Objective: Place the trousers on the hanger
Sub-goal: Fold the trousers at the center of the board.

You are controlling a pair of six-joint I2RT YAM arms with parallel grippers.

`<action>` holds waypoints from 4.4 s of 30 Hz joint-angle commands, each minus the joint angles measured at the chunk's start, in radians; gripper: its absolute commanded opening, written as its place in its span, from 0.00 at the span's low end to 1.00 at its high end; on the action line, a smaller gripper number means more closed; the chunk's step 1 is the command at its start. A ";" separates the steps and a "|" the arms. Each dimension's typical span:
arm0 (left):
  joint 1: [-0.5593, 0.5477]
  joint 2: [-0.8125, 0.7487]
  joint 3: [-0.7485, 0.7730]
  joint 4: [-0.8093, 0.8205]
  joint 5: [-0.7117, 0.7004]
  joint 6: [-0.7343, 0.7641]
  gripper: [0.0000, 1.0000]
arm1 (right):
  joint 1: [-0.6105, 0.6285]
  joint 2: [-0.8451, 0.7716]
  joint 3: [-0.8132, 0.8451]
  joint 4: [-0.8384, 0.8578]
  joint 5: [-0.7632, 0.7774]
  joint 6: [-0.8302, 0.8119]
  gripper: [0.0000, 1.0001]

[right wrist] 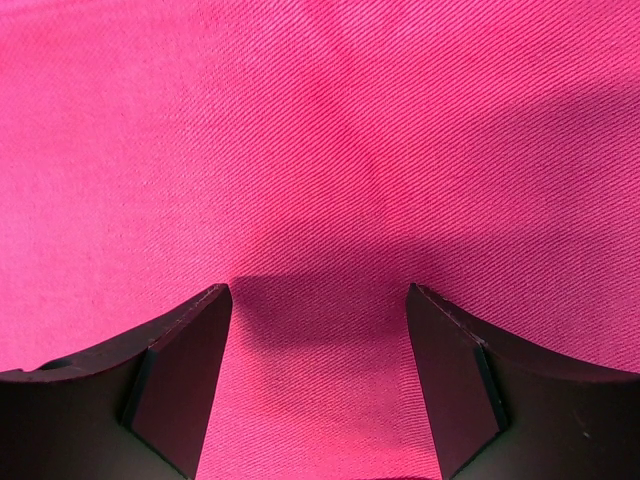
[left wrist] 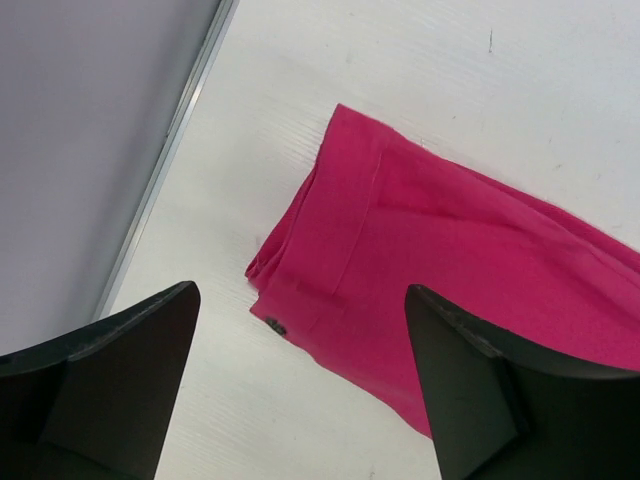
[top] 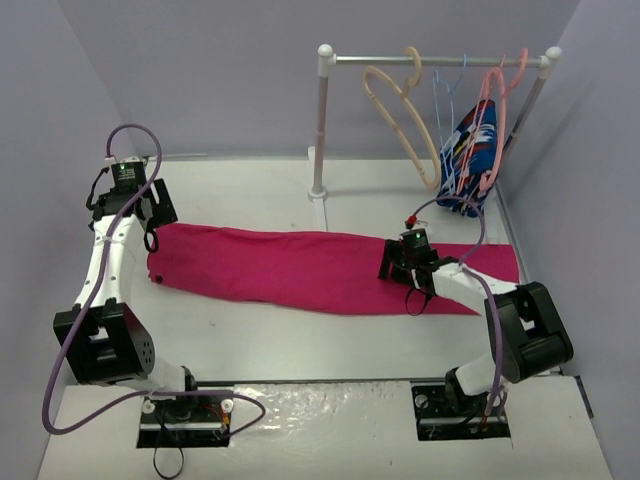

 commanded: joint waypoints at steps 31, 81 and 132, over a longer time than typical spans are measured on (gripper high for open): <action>0.164 0.308 -0.204 0.036 -0.039 -0.256 0.16 | 0.034 0.040 -0.040 -0.021 -0.062 0.027 0.67; -0.295 0.005 -0.525 0.257 -0.072 -0.482 0.49 | 0.589 0.153 0.167 -0.079 -0.144 -0.243 0.22; -0.729 -0.378 -0.624 0.248 -0.028 -0.442 0.63 | 0.352 0.482 0.920 -0.045 -0.019 -0.372 0.38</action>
